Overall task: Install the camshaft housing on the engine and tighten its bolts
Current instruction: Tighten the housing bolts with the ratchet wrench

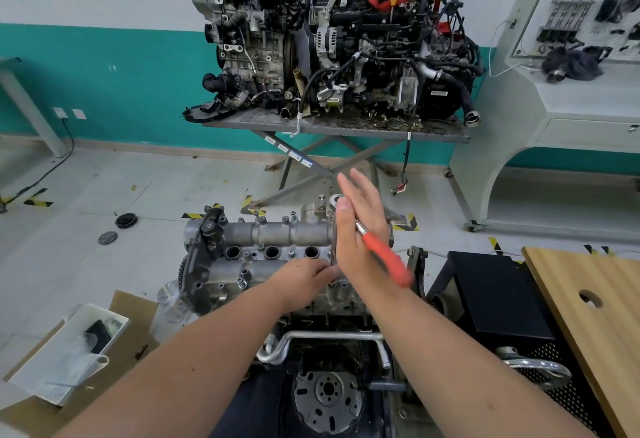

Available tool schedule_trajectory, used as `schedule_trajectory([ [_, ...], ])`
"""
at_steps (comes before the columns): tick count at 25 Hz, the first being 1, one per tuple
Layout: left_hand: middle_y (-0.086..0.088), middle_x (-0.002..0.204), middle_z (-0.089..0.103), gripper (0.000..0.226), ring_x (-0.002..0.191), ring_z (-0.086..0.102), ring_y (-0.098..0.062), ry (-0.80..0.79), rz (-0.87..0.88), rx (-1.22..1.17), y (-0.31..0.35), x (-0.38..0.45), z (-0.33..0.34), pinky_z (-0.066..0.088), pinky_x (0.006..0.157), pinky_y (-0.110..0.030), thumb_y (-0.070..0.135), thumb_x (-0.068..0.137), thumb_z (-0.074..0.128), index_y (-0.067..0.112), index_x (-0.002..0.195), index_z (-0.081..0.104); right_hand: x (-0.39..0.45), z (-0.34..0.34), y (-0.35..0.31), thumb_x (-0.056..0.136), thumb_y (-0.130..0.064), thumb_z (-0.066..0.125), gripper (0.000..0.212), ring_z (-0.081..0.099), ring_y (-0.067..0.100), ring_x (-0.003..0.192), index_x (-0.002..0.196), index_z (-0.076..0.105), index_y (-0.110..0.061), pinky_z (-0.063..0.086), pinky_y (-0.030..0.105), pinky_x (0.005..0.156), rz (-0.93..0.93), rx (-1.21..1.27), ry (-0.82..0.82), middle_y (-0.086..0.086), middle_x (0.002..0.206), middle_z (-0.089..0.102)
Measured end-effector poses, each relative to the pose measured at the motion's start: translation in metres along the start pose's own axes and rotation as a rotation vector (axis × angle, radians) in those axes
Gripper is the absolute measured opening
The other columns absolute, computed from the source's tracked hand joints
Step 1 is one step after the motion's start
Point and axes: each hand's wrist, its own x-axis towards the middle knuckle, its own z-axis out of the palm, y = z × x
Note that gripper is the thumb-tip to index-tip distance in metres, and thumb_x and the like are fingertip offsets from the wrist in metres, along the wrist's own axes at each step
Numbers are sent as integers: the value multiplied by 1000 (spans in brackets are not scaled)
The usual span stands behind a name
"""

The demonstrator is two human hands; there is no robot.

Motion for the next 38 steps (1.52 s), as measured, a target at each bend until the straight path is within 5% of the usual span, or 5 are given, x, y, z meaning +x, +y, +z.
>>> schedule_trajectory([
  [11,-13,144,52,45,132,49,-29,24,-72,-36,3,1,0,37,108,-37,26,106,40,4,146,43,26,-5,-35,96,-64,28,74,53,31,112,155,23,-20,32,60,109,-290,-1037,-671,8,127,51],
  [16,-8,84,65,51,80,61,-23,-13,-65,-22,2,0,1,45,73,-37,52,103,36,9,102,63,54,-12,-52,104,-51,17,49,59,26,85,115,55,-22,43,37,67,-166,-1025,-767,3,96,58],
  [26,-1,74,60,45,65,52,-14,-19,-27,12,2,-3,0,40,63,-35,49,104,39,12,101,63,31,-3,-28,97,-8,49,30,66,20,91,72,65,-15,48,28,71,1009,970,-93,0,75,71],
  [34,-4,116,68,34,87,59,-3,30,31,-48,4,-6,2,50,89,-25,23,104,45,-4,112,64,1,7,-1,95,-12,52,31,51,27,130,119,71,-12,39,30,109,-284,-241,-102,11,142,55],
  [38,-9,123,66,37,106,59,-13,37,21,-48,10,-7,-2,44,97,-30,33,106,41,9,127,60,23,4,-12,81,-13,39,47,64,35,93,116,69,-6,53,43,76,-455,-664,-330,14,109,67],
])
